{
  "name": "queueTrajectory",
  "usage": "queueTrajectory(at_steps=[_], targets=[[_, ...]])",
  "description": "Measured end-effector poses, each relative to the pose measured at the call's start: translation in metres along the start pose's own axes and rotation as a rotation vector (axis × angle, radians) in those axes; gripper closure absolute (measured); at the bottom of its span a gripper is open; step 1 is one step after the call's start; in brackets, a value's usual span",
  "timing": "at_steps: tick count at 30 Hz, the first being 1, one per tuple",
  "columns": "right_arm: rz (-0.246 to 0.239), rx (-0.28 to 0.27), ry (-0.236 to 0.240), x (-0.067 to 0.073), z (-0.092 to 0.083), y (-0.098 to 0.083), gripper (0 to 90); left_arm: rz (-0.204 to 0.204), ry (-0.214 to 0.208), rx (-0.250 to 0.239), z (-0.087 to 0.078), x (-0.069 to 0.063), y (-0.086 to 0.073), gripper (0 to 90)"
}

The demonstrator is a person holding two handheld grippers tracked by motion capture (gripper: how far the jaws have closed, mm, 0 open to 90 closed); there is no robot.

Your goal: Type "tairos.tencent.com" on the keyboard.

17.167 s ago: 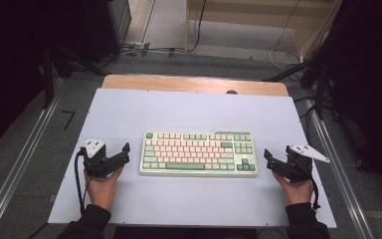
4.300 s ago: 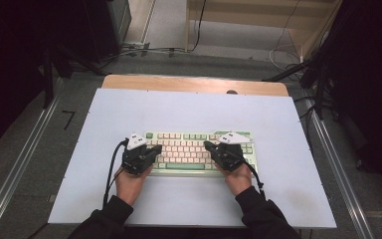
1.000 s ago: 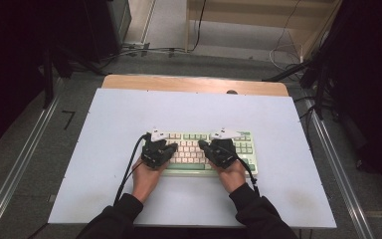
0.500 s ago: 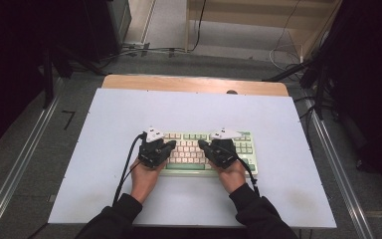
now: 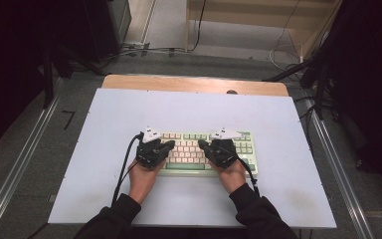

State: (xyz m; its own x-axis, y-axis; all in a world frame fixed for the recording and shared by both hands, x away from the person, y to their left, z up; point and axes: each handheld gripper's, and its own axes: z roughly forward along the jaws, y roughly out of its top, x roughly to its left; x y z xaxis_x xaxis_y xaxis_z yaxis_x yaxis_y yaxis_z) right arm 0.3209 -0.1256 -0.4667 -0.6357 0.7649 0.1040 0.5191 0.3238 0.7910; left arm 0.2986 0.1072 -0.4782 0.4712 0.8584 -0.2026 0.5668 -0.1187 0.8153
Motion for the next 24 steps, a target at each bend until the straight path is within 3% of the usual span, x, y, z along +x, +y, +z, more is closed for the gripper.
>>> queueTrajectory(at_steps=[24], targets=[[0.003, 0.008, -0.014, -0.002, 0.001, -0.001, 87.3, -0.001, -0.016, -0.01, -0.013, 0.0, -0.002, 90.0]])
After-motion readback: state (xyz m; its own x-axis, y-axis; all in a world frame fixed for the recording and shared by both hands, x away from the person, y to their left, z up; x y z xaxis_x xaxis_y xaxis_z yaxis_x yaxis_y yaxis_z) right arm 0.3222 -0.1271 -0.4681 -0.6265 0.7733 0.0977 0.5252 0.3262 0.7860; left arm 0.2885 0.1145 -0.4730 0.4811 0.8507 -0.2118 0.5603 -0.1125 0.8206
